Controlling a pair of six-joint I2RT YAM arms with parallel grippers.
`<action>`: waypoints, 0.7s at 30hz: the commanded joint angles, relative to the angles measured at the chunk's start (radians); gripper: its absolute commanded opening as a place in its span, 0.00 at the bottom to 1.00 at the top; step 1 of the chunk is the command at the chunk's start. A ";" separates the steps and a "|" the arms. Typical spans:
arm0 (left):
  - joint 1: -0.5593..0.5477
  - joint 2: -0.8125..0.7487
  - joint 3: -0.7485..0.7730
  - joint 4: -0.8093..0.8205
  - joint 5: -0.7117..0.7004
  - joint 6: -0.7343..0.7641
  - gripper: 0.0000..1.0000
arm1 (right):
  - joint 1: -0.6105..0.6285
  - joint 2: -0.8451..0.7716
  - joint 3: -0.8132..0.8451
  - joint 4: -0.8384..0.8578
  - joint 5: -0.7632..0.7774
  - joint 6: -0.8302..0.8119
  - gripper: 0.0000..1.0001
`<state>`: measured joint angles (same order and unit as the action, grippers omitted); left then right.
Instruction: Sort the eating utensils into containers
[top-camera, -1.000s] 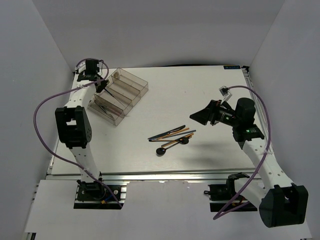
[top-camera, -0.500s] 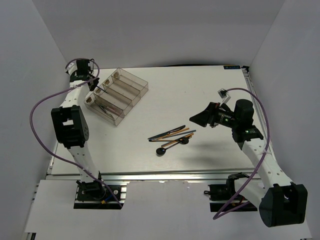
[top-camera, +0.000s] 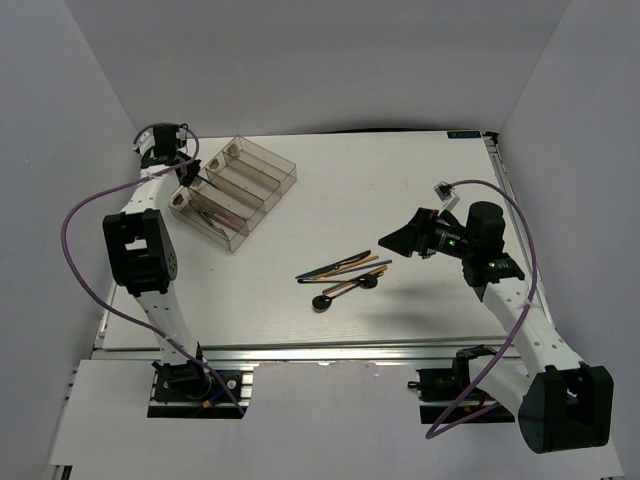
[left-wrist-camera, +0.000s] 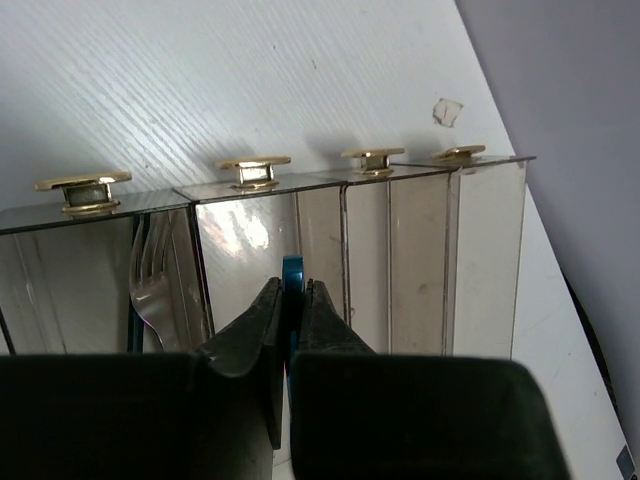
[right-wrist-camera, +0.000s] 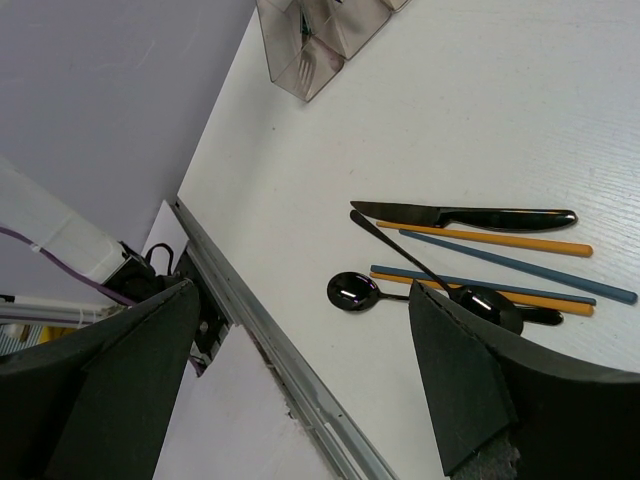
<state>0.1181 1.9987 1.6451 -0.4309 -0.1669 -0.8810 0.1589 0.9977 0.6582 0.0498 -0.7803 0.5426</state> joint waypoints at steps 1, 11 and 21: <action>-0.006 -0.002 -0.015 0.063 0.061 -0.029 0.12 | 0.001 -0.010 0.014 -0.001 0.003 -0.012 0.89; -0.020 -0.034 -0.031 0.063 0.086 0.000 0.59 | 0.001 -0.004 0.029 -0.024 0.019 -0.030 0.89; -0.031 -0.167 0.130 -0.095 0.081 0.187 0.98 | 0.163 0.123 0.193 -0.298 0.408 -0.145 0.89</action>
<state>0.0971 1.9774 1.6955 -0.4675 -0.0818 -0.7994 0.2333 1.0901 0.7414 -0.1139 -0.5861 0.4755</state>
